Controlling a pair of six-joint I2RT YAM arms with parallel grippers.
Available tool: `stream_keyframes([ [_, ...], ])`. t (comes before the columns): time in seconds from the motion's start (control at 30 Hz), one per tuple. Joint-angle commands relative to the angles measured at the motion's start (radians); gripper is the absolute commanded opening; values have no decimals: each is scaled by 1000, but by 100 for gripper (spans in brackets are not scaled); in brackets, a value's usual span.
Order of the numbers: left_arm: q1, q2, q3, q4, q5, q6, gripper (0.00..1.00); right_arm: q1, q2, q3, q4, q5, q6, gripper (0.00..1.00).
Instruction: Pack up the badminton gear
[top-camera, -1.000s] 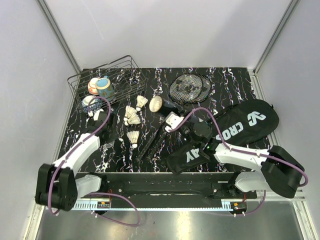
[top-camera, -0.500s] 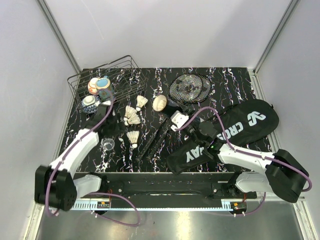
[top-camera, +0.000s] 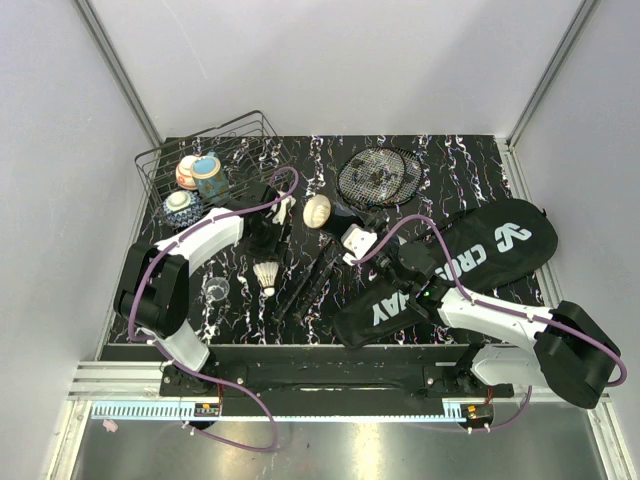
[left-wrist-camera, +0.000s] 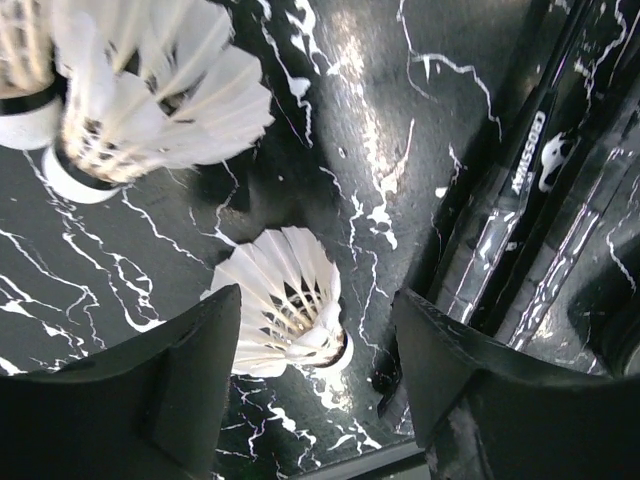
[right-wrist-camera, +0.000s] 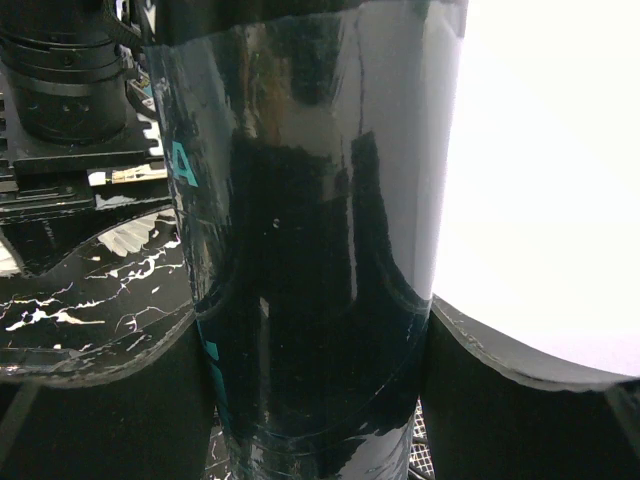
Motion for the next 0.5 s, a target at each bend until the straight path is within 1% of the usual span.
stream_keyframes([
  [0.0, 5, 1, 26, -27, 73, 79, 63, -10, -15, -4, 7, -13, 66, 47],
  [0.03, 5, 3, 23, -27, 75, 82, 56, -10, -12, -4, 7, -13, 66, 47],
  [0.1, 5, 12, 9, -30, 84, 87, 50, -13, -8, -2, 7, -14, 67, 47],
  [0.13, 2, 15, 5, -30, 86, 87, 45, -11, -5, -1, 7, -14, 67, 48],
  [0.23, -5, 7, -15, -32, 92, 82, 37, -14, 2, 1, 5, -14, 69, 47],
  [0.27, -5, -3, -20, -32, 89, 75, 33, -14, 5, 1, 5, -14, 69, 47],
  [0.33, -3, -22, -28, -37, 92, 70, 31, -14, 8, 4, 5, -14, 69, 47],
  [0.4, -6, -36, -34, -38, 95, 61, 24, -14, 15, 5, 4, -14, 69, 47],
  [0.47, -6, -52, -26, -49, 92, 46, 13, -14, 20, 8, 4, -14, 69, 48],
])
